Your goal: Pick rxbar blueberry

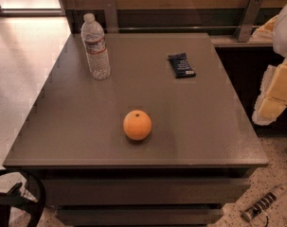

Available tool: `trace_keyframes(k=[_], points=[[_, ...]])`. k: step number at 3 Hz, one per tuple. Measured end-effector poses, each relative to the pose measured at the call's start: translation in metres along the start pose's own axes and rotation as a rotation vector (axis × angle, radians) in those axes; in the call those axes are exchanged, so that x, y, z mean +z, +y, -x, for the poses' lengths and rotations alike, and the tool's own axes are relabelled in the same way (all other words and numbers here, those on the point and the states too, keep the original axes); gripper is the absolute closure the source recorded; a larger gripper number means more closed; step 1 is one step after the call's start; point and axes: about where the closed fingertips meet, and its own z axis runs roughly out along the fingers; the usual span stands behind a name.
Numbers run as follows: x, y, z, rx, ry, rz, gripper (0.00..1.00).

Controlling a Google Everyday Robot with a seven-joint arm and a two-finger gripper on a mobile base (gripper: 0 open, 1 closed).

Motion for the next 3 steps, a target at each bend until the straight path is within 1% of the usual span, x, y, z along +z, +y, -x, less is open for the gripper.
trace_keyframes(k=[1, 2, 3], points=[[0.000, 0.000, 0.000, 0.000, 0.000, 0.000, 0.00], [-0.002, -0.011, 0.003, 0.028, -0.019, -0.027, 0.00], [-0.001, -0.050, 0.012, 0.146, -0.051, -0.103, 0.00]])
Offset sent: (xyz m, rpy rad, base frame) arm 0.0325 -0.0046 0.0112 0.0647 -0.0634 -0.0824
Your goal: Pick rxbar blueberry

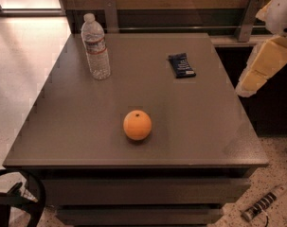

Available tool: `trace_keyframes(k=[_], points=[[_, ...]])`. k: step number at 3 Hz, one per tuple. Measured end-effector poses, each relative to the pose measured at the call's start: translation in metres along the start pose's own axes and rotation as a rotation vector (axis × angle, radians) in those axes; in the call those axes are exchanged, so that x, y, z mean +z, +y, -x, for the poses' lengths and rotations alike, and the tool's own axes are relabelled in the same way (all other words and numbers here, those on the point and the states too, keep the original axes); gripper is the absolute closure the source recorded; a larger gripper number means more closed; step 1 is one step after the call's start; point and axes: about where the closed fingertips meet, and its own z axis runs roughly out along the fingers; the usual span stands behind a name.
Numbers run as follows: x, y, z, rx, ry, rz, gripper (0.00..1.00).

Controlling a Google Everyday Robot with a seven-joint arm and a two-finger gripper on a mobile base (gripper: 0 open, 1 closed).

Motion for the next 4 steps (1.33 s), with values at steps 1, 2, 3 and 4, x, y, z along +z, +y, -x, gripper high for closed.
trace_keyframes(k=[1, 2, 3, 4], points=[[0.013, -0.020, 0.010, 0.154, -0.045, -0.092, 0.00], [0.046, -0.038, 0.021, 0.355, -0.121, -0.204, 0.00], [0.062, -0.059, 0.037, 0.483, -0.208, -0.277, 0.00], [0.058, -0.066, 0.043, 0.568, -0.253, -0.292, 0.00]])
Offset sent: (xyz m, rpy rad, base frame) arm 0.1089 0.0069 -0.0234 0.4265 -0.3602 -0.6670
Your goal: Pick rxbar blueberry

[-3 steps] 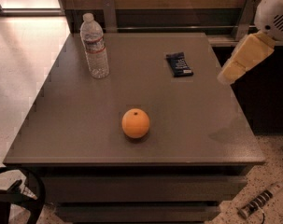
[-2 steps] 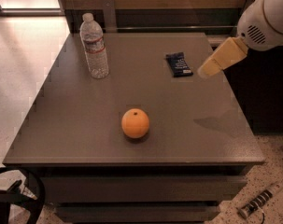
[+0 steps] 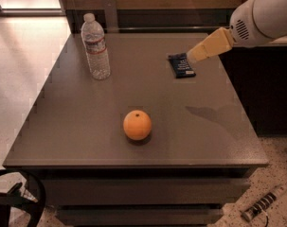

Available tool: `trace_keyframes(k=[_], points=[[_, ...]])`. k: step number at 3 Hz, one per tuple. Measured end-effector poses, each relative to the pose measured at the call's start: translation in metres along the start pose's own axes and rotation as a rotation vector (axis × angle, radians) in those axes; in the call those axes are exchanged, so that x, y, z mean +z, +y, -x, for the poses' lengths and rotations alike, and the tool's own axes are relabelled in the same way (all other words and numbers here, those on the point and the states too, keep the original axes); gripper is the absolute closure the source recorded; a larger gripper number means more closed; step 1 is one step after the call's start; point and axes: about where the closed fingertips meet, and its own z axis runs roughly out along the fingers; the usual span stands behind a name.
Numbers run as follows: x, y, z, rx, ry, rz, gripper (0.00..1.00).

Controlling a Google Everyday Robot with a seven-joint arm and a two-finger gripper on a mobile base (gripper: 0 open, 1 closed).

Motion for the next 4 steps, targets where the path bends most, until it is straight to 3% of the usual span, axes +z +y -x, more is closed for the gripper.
trace_keyframes(k=[1, 2, 4], points=[[0.000, 0.000, 0.000, -0.001, 0.000, 0.000, 0.00], [0.020, 0.004, 0.001, 0.028, 0.009, 0.004, 0.00], [0.091, 0.005, 0.008, 0.206, 0.017, 0.059, 0.00]])
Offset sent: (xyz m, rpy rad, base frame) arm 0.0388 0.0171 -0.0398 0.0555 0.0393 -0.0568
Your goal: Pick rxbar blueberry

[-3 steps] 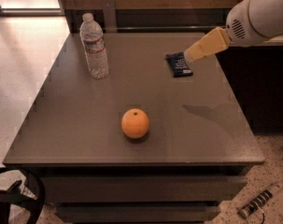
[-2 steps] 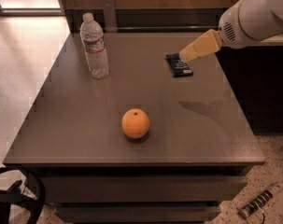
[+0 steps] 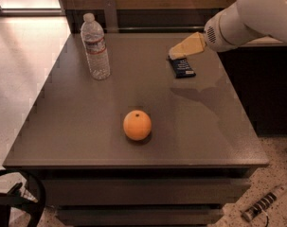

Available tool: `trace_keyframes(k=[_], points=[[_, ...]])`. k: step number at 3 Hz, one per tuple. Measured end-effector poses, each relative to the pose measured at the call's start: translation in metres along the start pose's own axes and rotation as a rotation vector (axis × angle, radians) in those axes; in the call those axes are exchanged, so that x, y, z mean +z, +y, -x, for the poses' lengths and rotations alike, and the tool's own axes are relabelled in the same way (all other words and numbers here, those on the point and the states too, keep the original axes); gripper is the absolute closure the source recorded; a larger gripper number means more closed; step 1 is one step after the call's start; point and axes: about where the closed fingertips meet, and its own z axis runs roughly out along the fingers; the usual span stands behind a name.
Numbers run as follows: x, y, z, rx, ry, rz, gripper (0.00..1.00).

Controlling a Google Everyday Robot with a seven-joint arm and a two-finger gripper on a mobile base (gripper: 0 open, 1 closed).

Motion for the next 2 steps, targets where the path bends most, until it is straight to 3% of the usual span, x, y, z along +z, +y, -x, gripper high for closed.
trace_keyframes(k=[2], points=[[0.053, -0.002, -0.008, 0.121, 0.009, 0.048, 0.00]])
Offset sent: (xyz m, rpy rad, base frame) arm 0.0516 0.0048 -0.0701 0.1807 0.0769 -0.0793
